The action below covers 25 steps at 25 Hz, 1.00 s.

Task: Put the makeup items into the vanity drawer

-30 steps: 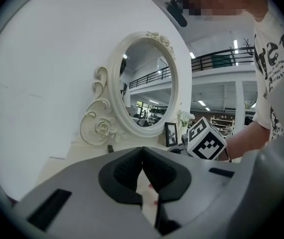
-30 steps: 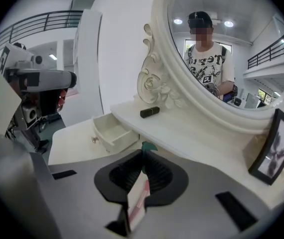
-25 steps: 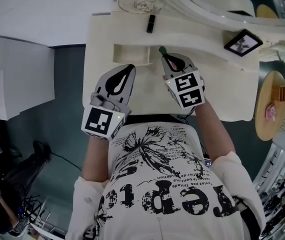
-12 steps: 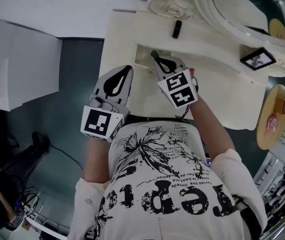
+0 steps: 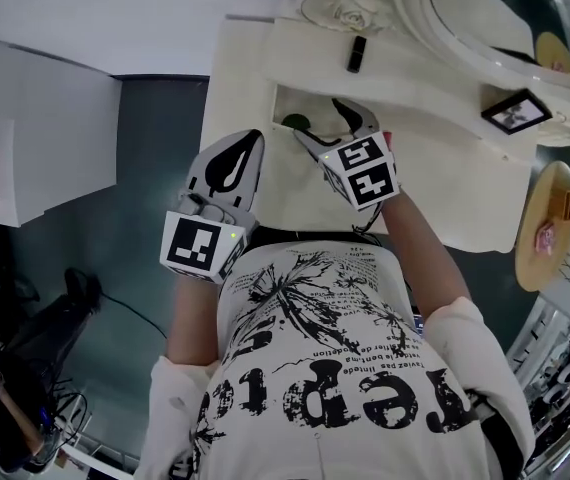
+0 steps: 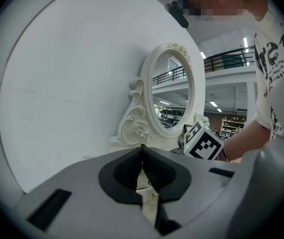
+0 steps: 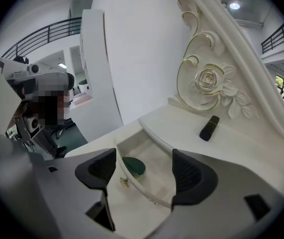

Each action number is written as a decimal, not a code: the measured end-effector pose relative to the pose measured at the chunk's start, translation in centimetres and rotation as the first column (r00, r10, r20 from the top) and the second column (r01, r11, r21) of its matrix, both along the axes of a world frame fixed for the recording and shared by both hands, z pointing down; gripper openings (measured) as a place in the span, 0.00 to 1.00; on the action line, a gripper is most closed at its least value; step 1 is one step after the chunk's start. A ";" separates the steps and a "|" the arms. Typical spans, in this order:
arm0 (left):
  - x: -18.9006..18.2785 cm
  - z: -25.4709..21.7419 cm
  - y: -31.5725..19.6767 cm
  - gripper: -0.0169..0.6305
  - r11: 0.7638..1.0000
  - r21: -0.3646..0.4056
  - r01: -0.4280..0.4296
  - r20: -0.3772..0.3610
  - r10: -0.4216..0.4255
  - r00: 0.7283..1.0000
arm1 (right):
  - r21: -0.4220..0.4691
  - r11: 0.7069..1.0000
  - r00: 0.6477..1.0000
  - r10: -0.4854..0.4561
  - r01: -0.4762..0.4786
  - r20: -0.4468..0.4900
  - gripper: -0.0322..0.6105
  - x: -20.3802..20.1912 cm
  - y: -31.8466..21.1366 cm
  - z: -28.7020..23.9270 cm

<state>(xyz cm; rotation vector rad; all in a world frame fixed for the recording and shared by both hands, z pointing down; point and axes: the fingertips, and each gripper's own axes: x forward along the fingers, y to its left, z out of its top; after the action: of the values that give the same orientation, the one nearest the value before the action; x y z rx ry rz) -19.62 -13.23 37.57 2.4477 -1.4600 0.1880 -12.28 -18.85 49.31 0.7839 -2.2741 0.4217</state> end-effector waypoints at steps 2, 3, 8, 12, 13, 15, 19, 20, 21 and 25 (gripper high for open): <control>0.6 -0.3 -0.1 0.05 1.000 0.007 -0.022 -0.005 0.022 1.000 | 0.007 1.000 1.000 0.026 -0.026 0.004 0.63 0.8 0.2 -0.5; 1.0 -0.4 -0.1 0.05 0.999 0.011 -0.035 -0.007 0.035 0.999 | 0.011 0.999 0.999 0.043 -0.043 0.004 0.63 1.5 0.2 -0.7; 3.8 -1.1 -0.6 0.05 0.994 0.023 -0.110 -0.011 0.110 0.994 | 0.013 0.987 0.987 0.160 -0.160 -0.001 0.59 6.4 0.5 -1.1; 6.8 -1.3 -1.2 0.05 0.982 0.033 -0.184 -0.013 0.185 0.983 | 0.011 0.960 0.959 0.279 -0.279 -0.048 0.56 12.2 1.2 -0.3; 7.5 -1.3 -1.4 0.05 0.979 0.034 -0.200 -0.012 0.201 0.980 | 0.010 0.952 0.950 0.304 -0.304 -0.063 0.54 13.5 1.4 0.0; 8.9 -1.1 -1.7 0.05 0.973 0.031 -0.228 -0.014 0.229 0.973 | -0.006 0.937 0.934 0.347 -0.349 -0.090 0.53 15.8 2.0 0.8; 11.6 -0.2 -2.1 0.05 0.959 0.011 -0.285 -0.016 0.285 0.958 | -0.056 0.907 0.904 0.408 -0.417 -0.123 0.51 19.0 3.2 3.0; 12.3 0.1 -2.1 0.05 0.954 0.004 -0.299 -0.015 0.300 0.954 | -0.068 0.900 0.899 0.419 -0.430 -0.129 0.51 19.5 3.5 3.5; 12.9 0.5 -2.1 0.05 0.950 -0.003 -0.313 -0.014 0.313 0.950 | -0.078 0.895 0.894 0.428 -0.440 -0.133 0.50 20.0 3.7 4.0; 14.9 1.8 -2.1 0.05 0.938 -0.029 -0.346 -0.014 0.345 0.938 | -0.119 0.881 0.885 0.440 -0.458 -0.152 0.46 21.1 4.0 6.0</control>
<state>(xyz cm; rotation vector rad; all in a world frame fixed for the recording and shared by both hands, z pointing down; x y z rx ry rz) -4.73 -15.36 39.37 2.6570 -1.0016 0.2687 8.83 -14.84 55.31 1.2280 -1.9093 0.7303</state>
